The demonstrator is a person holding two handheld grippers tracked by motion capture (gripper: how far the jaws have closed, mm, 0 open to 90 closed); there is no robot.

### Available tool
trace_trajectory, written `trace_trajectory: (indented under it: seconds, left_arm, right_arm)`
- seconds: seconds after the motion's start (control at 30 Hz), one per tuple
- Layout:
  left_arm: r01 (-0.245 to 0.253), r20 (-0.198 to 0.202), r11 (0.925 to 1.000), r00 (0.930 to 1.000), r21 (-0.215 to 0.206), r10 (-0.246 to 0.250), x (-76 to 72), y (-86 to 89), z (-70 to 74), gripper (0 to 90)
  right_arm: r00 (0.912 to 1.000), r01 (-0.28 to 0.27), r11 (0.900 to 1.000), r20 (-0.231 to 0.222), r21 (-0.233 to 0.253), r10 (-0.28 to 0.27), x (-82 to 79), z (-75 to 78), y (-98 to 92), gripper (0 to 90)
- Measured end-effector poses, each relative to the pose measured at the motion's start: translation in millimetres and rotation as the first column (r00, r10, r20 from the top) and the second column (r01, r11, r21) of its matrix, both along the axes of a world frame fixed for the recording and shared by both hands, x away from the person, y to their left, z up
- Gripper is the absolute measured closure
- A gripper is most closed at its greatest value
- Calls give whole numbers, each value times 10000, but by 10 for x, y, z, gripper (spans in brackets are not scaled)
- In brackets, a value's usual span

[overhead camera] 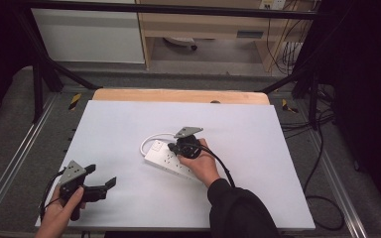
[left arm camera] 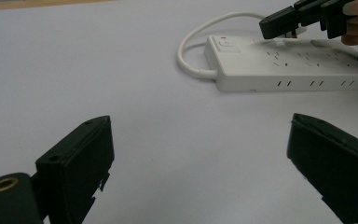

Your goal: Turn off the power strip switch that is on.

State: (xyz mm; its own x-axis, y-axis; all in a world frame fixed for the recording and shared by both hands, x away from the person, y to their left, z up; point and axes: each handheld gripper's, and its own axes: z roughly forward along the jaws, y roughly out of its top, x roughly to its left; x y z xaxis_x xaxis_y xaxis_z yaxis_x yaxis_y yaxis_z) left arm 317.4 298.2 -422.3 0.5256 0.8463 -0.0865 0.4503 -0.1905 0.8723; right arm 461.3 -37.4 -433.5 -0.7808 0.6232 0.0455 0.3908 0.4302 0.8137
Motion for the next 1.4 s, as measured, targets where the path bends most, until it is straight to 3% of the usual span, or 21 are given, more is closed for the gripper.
trace_trajectory:
  seconds: [0.93,1.4]
  left_arm:
    - [19,46,10000,10000,15,-19,-1,1,1,73]
    - [19,51,10000,10000,29,-19,-1,2,2,73]
  right_arm:
    - [9998,139,9997,-119,-179,-141,66,33,15,900]
    - [9994,115,9984,-334,-549,-133,31,41,-5,900]
